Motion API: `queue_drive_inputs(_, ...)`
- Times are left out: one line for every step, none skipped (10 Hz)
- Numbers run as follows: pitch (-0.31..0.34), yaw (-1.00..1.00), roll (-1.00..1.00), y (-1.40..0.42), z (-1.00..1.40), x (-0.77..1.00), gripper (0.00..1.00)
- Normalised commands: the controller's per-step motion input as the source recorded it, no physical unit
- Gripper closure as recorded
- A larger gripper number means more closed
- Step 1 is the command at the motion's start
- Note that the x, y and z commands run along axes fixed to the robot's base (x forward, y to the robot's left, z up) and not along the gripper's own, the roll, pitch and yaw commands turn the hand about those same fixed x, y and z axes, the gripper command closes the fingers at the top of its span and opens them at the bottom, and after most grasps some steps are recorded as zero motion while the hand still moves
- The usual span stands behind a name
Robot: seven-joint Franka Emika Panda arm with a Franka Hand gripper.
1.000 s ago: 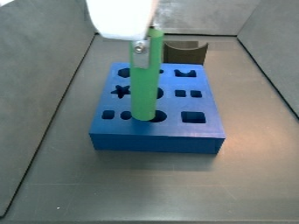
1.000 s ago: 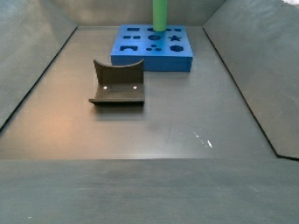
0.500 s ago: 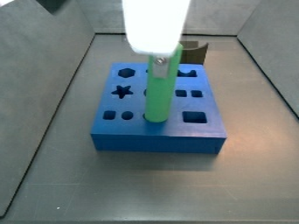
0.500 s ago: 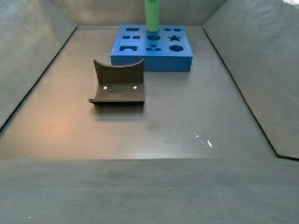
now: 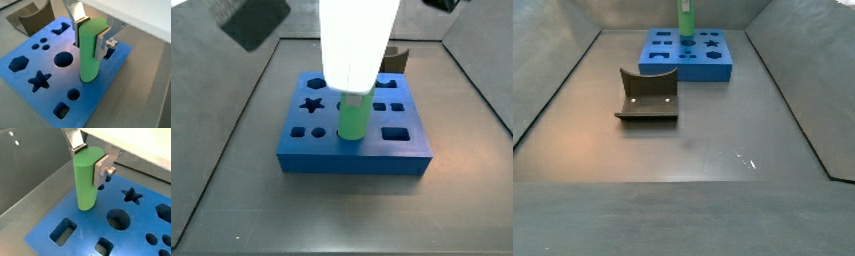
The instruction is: Insert the oval object.
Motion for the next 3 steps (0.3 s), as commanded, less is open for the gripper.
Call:
queue_drive_inputs(0.000, 0.01, -0.01, 0.00, -0.27, 0.00, 1.00)
queue_drive_inputs(0.000, 0.00, 0.00, 0.00, -0.07, -0.03, 1.00)
queue_drive_inputs(0.000, 0.00, 0.00, 0.00, 0.00, 0.00, 1.00)
